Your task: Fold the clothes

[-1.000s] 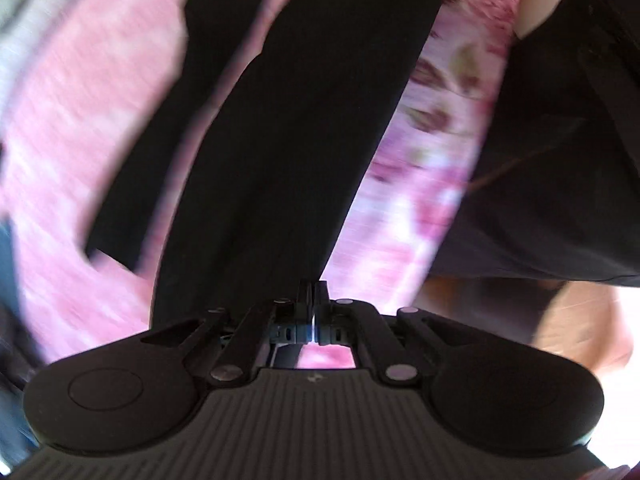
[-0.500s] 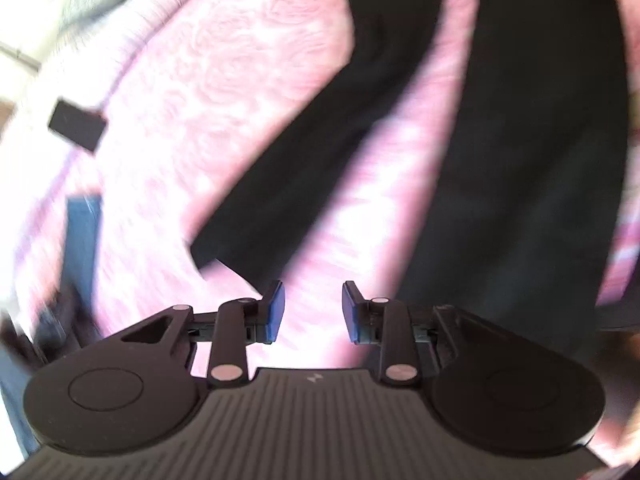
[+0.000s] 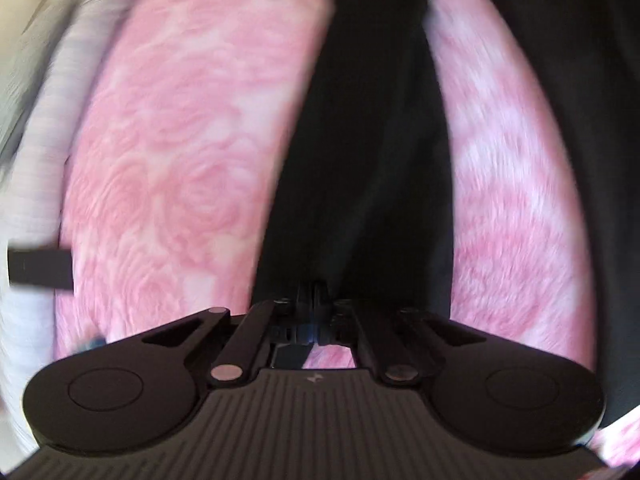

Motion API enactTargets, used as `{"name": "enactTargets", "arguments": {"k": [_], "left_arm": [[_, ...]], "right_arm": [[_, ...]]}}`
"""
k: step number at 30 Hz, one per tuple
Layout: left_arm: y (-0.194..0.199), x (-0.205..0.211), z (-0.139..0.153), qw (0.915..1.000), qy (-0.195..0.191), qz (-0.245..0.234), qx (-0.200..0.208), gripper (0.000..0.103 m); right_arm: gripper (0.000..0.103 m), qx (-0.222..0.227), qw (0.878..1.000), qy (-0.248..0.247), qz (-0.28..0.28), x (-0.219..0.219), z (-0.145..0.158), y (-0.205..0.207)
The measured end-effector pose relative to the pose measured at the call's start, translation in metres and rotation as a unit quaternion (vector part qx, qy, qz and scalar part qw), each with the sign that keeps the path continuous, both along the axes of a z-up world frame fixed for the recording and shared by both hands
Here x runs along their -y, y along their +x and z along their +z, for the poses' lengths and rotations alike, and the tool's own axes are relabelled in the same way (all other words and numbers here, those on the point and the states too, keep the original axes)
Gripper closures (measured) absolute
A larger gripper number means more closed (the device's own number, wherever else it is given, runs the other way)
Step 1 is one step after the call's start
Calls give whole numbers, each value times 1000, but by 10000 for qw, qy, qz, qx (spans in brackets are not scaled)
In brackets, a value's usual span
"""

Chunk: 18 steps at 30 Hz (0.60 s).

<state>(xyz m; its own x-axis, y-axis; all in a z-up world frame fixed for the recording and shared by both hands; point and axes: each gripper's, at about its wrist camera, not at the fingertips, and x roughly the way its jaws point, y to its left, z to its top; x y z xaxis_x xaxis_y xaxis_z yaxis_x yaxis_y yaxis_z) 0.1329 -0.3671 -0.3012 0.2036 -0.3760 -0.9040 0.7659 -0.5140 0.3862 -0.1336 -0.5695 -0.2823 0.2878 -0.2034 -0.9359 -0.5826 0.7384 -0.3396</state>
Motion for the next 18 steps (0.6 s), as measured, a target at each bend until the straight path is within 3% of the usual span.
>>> {"name": "enactTargets", "arguments": {"k": [2, 6, 11, 16, 18], "left_arm": [[15, 2, 27, 9958, -341, 675, -517, 103], [50, 4, 69, 9662, -880, 2018, -1338, 103], [81, 1, 93, 9036, -1046, 3573, -2117, 103], [115, 11, 100, 8381, -1145, 4846, -2227, 103], [119, 21, 92, 8382, -890, 4954, -2098, 103]], "right_arm": [[23, 79, 9998, -156, 89, 0, -2, 1], [23, 258, 9995, -117, -108, 12, 6, 7], [23, 566, 9979, 178, -246, 34, 16, 13], [23, 687, 9971, 310, -117, 55, 27, 19], [23, 718, 9967, 349, -164, 63, 34, 20]]}}
